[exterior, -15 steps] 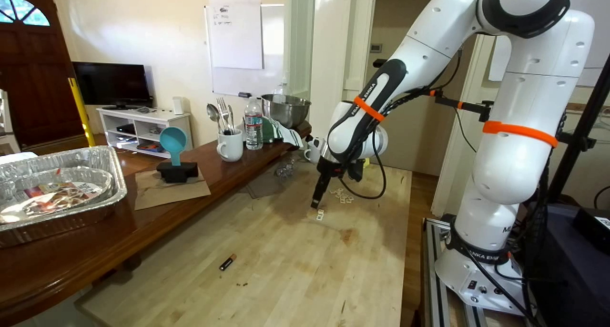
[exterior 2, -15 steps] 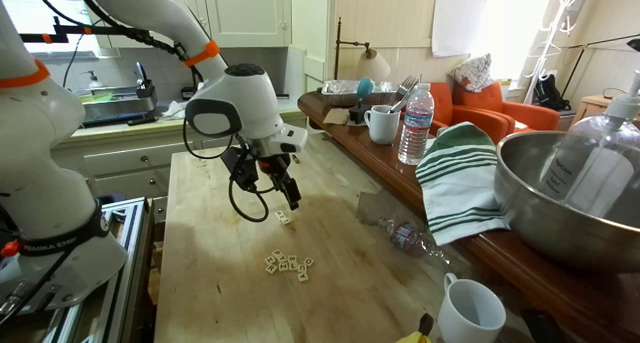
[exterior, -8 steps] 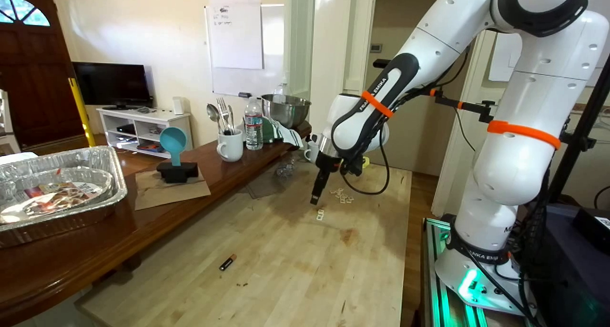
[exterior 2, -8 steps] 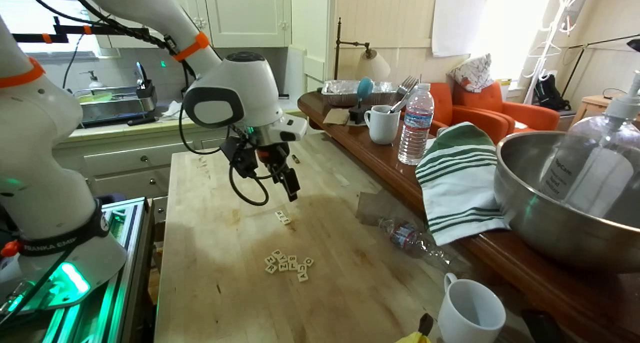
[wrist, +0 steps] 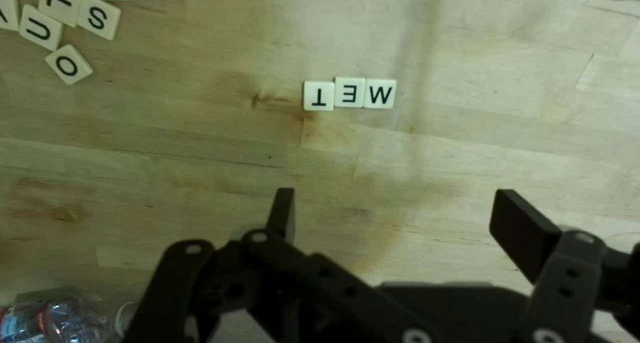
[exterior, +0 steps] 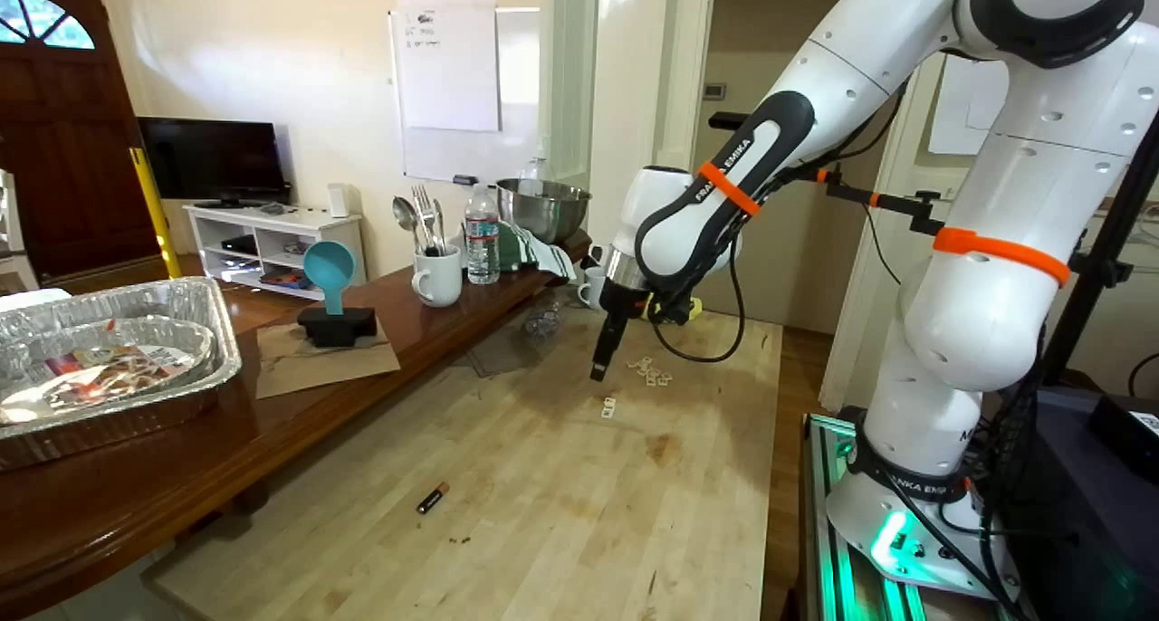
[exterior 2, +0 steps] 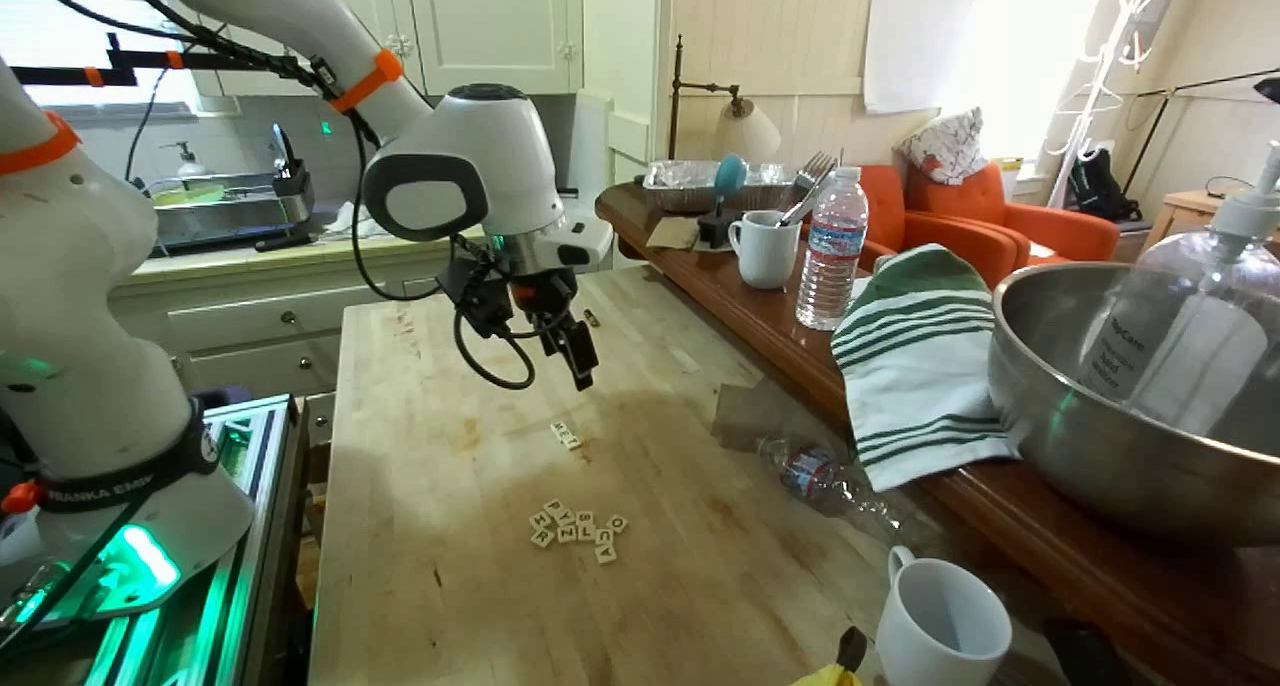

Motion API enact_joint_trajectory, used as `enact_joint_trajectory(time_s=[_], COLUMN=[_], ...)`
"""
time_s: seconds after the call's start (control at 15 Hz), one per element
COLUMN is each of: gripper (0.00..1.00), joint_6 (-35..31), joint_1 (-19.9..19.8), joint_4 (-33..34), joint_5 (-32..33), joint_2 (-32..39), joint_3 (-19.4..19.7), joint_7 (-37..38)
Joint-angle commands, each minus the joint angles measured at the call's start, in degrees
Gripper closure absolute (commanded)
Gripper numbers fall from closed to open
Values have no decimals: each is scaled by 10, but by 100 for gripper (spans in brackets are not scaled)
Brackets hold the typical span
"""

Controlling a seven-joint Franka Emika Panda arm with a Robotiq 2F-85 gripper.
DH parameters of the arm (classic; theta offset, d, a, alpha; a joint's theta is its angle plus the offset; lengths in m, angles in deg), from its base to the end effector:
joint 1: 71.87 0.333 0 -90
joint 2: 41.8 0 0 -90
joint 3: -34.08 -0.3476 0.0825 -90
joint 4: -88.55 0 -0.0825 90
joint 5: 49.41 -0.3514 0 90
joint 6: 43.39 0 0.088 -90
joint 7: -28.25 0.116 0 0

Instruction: Spell the word 'Met'.

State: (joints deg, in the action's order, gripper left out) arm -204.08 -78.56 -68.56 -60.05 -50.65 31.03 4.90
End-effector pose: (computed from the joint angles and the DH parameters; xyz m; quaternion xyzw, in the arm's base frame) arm 0.3920 -0.0334 0.3389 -0.9897 -0.0871 -0.1134 0.0097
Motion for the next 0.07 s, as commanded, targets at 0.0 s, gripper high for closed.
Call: enact_joint_trajectory(time_s=[0.0], gripper=[0], joint_6=[0], joint_1=[31], joint_4=[0], joint_5=[15], joint_2=[0], joint_3=[33], joint_7=[12])
